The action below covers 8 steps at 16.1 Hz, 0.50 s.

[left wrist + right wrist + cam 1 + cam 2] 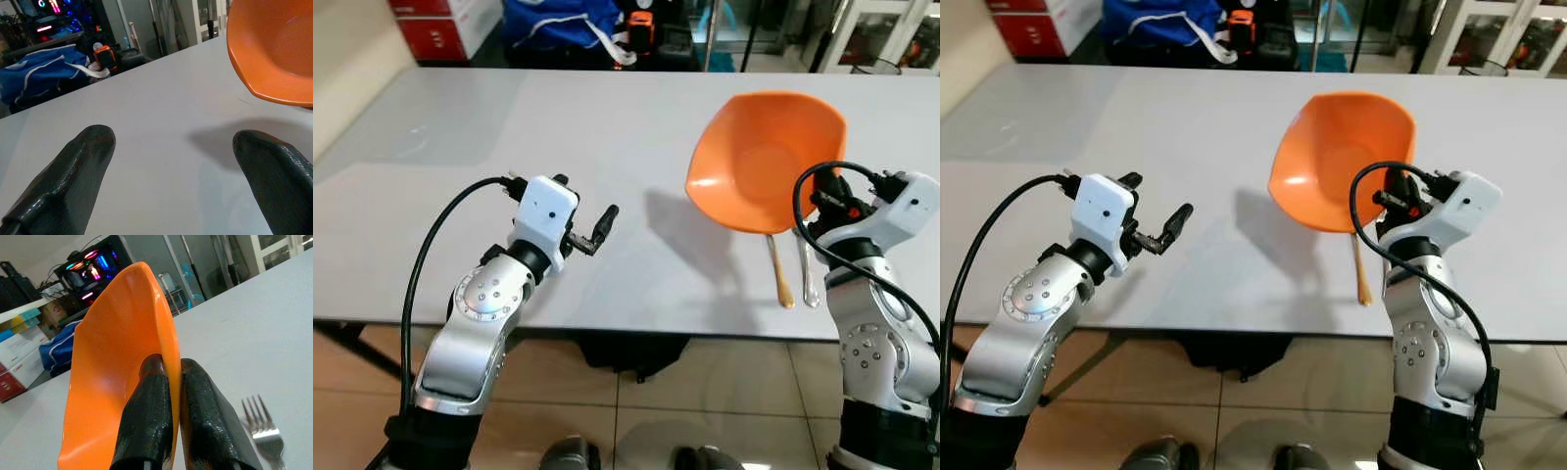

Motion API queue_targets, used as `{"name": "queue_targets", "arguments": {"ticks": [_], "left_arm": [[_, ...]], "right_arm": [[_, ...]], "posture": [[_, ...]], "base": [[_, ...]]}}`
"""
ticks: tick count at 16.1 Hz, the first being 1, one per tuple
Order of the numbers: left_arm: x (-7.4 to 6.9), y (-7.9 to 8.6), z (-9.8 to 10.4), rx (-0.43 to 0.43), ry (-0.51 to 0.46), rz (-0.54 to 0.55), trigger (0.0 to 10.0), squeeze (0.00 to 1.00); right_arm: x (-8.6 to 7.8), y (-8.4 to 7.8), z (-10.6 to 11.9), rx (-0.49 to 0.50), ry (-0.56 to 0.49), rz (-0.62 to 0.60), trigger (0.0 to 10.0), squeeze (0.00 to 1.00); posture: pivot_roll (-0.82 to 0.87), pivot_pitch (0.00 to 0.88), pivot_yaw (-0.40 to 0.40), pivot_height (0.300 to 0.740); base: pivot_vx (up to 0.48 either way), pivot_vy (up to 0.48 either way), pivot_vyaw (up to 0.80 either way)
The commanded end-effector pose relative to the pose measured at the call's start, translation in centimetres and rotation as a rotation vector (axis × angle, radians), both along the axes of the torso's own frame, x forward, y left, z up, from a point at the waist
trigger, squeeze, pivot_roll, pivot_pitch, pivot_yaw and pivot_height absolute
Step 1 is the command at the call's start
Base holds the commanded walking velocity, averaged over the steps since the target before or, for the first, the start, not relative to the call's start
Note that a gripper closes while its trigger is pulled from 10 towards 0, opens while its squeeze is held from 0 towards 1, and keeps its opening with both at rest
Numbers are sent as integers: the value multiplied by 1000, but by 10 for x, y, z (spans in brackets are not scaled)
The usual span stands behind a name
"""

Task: Setting the table

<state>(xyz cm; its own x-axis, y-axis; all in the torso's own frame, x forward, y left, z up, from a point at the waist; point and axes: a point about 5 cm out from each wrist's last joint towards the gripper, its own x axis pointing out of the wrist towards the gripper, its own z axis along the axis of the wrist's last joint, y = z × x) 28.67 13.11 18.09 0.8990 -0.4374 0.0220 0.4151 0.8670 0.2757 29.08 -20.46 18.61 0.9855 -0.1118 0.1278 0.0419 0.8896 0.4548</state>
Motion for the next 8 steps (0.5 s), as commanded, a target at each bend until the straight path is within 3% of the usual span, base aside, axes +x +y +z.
{"name": "queue_targets", "arguments": {"ticks": [1,8], "left_arm": [[-1,2,4,4,-11,1,10000,0],[-1,2,4,4,-11,1,10000,0]], "right_arm": [[0,0,8,12,-37,3,10000,0],[0,0,8,12,-37,3,10000,0]], "posture": [[99,113,20,740],[99,113,20,740]], "base": [[0,0,0],[0,0,0]]}}
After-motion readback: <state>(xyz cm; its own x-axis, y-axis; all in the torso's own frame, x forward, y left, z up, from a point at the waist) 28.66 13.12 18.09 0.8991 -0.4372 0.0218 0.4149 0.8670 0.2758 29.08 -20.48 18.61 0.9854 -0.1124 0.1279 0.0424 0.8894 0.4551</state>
